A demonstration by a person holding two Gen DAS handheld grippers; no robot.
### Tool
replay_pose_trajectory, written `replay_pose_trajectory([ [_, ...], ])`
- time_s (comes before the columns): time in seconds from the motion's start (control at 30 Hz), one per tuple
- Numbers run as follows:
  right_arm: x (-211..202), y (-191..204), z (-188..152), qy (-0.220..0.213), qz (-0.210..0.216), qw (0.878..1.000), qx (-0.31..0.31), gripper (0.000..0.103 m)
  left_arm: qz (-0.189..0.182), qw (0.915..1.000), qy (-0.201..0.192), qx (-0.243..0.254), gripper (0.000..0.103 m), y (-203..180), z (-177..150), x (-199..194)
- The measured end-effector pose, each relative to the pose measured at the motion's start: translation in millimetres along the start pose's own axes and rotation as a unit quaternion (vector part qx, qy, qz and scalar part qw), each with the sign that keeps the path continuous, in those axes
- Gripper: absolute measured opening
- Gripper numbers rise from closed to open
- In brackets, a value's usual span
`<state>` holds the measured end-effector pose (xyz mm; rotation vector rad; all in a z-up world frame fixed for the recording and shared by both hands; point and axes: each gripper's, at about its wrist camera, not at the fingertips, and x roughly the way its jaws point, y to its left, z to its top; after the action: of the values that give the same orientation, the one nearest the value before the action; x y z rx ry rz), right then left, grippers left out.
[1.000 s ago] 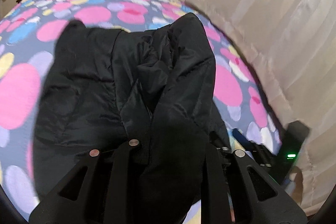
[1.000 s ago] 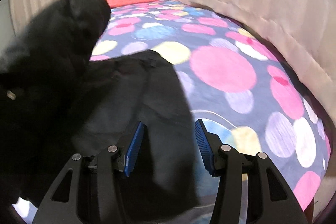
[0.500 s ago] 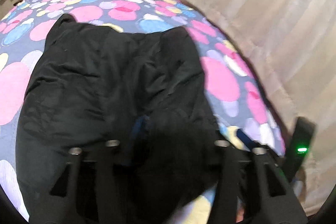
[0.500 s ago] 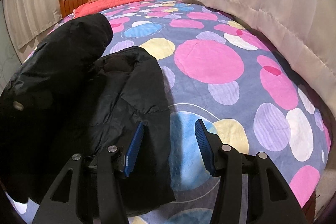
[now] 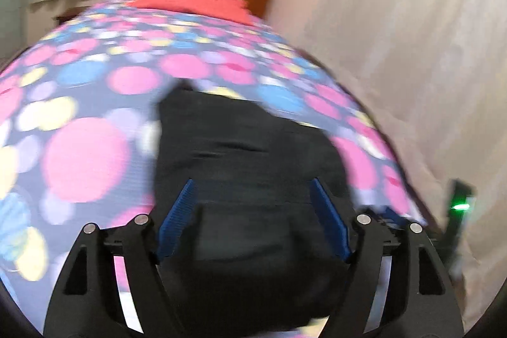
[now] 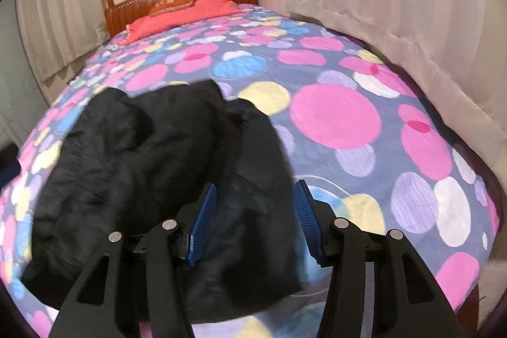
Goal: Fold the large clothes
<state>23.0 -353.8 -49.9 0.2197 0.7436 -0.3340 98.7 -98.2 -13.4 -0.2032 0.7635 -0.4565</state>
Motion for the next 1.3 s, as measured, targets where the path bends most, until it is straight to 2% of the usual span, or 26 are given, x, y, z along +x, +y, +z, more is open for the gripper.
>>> replay_pose_trajectory([
  [0.07,-1.6,9.6,6.0,-0.002,0.012,1.0,-0.003,0.052,0.018,0.9996,0.0,-0.02,0.077,26.3,2.0,-2.2],
  [0.1,-2.0,15.3,10.1,-0.002,0.021,1.0,-0.003,0.056,0.028,0.9989,0.002,-0.037,0.077,42.6,1.3,-0.3],
  [0.13,-2.1,20.7,14.0,-0.002,0.03,1.0,0.0,0.065,0.03,0.9984,0.004,-0.048,0.077,51.7,1.8,2.1],
  [0.2,-2.1,30.0,19.4,-0.003,0.045,0.999,0.005,0.069,0.024,0.9967,0.015,-0.076,0.077,69.3,-1.0,9.2],
  [0.3,4.6,48.9,25.2,0.008,0.073,0.997,0.001,0.076,0.01,0.9959,0.029,-0.085,0.077,77.3,-9.4,18.3],
  [0.47,29.3,69.4,18.6,0.05,0.064,0.997,-0.014,0.077,-0.007,0.9956,0.043,-0.084,0.078,76.3,-19.2,36.0],
  [0.53,37.5,72.7,13.0,0.064,0.076,0.995,-0.008,0.076,-0.013,0.9954,0.04,-0.086,0.079,77.0,-21.5,40.1],
  [0.57,39.5,73.4,11.0,0.064,0.08,0.995,-0.008,0.072,-0.014,0.9954,0.04,-0.086,0.08,77.2,-21.9,41.2],
  [0.6,40.8,74.6,9.2,0.063,0.086,0.994,-0.01,0.044,-0.016,0.9955,0.04,-0.085,0.08,77.2,-22.0,42.8],
  [0.63,42.1,76.5,8.5,0.066,0.092,0.994,-0.014,0.029,-0.02,0.9955,0.042,-0.083,0.08,75.9,-21.7,44.4],
  [0.73,37.0,79.9,11.3,0.054,0.093,0.994,-0.037,0.012,-0.027,0.9957,0.04,-0.079,0.08,71.2,-18.0,42.7],
  [0.8,30.7,74.0,16.3,0.039,0.09,0.994,-0.041,0.01,-0.038,0.9967,0.032,-0.064,0.08,60.2,-12.5,38.3],
  [0.87,29.0,62.1,22.8,0.028,0.067,0.996,-0.046,0.009,-0.049,0.9974,0.028,-0.046,0.08,48.2,-9.3,37.0],
  [0.97,41.7,41.4,25.4,0.038,0.052,0.997,-0.038,0.009,-0.054,0.9977,0.039,-0.012,0.08,26.3,-8.1,48.6],
  [1.07,57.6,26.8,22.0,0.051,0.039,0.997,-0.041,0.009,-0.043,0.9969,0.065,0.01,0.08,6.9,-11.7,72.0],
  [1.2,79.7,13.1,14.7,0.072,0.043,0.996,-0.041,0.011,0.004,0.9966,0.066,0.049,0.08,-10.2,-19.0,99.6],
  [1.3,95.1,10.4,5.6,0.078,0.046,0.995,-0.042,0.012,0.016,0.9949,0.075,0.065,0.08,-11.5,-22.8,113.7],
])
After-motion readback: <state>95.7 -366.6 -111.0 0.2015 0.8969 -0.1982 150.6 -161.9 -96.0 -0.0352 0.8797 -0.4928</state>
